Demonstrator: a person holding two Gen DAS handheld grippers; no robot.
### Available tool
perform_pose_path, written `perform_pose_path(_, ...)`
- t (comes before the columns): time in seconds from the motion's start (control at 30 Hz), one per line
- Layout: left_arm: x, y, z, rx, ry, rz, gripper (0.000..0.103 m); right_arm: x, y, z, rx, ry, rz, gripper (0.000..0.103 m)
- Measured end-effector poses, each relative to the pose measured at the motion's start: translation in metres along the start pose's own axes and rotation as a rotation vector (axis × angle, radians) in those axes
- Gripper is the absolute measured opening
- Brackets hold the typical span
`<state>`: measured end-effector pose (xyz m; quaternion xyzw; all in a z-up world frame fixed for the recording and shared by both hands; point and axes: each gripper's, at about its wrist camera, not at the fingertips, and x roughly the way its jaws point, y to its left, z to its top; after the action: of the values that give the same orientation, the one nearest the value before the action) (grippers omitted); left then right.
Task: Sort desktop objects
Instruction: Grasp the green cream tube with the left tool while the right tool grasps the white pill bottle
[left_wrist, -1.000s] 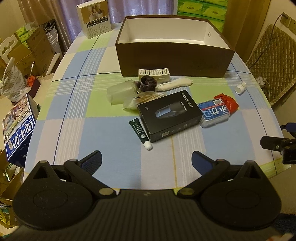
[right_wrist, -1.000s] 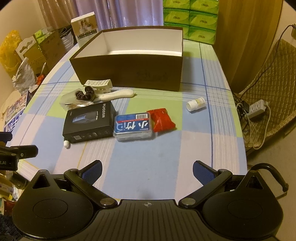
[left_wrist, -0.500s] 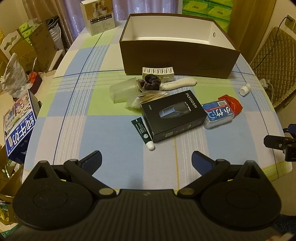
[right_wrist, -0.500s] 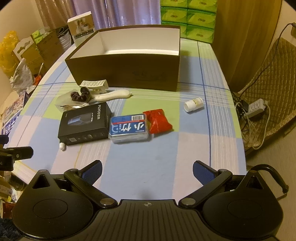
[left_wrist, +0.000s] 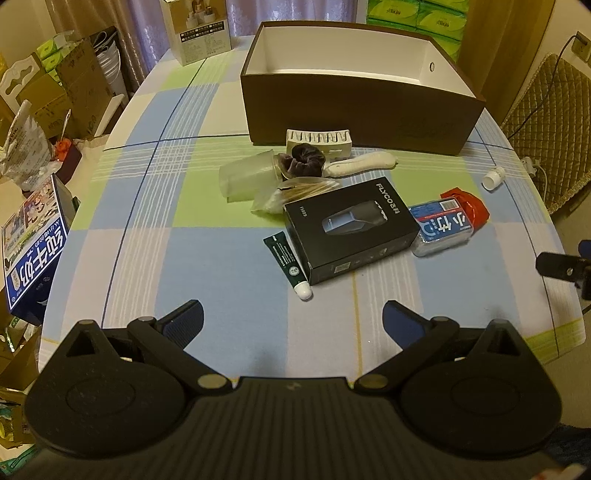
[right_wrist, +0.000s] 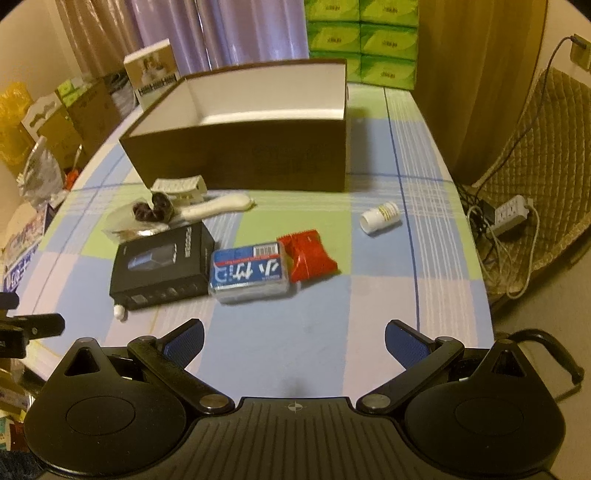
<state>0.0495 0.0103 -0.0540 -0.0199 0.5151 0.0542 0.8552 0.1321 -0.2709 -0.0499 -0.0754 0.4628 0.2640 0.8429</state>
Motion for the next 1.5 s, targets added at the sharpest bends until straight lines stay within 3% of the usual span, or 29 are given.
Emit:
perform_pose_path(0.13, 0.01, 0.004, -0.001, -0.006, -0.001, -0.011, 0.102, -0.001, -0.005, -0.001, 0.006, -0.089, -0.003, 0.101)
perform_pose_path(0.3, 0.032, 0.015, -0.003, -0.051, 0.017, -0.056, 0.094, 0.008, -0.013, 0.001, 0.012, -0.106, -0.041, 0.101)
perform_pose_path(0.43, 0.052, 0.017, -0.003, -0.013, 0.017, -0.013, 0.083, 0.018, -0.026, 0.002, 0.061, -0.076, -0.047, 0.101)
perform_pose_path(0.53, 0.069, 0.019, -0.004, -0.009, 0.034, -0.042, 0.075, 0.023, -0.032, 0.003, 0.078, -0.061, -0.053, 0.101)
perform_pose_path(0.87, 0.112, 0.018, -0.001, 0.013, 0.057, -0.04, 0.065, 0.033, -0.044, 0.002, 0.089, -0.02, -0.072, 0.101)
perform_pose_path(1.07, 0.118, 0.027, 0.001, 0.03, 0.056, -0.012, 0.061, 0.038, -0.053, 0.003, 0.103, 0.0, -0.09, 0.101)
perform_pose_path(1.3, 0.12, 0.048, 0.007, 0.004, 0.042, -0.005, 0.047, 0.045, -0.061, 0.006, 0.11, 0.011, -0.108, 0.101)
perform_pose_path(1.5, 0.127, 0.046, 0.018, 0.048, 0.01, -0.035, 0.038, 0.052, -0.064, 0.009, 0.102, 0.016, -0.12, 0.101)
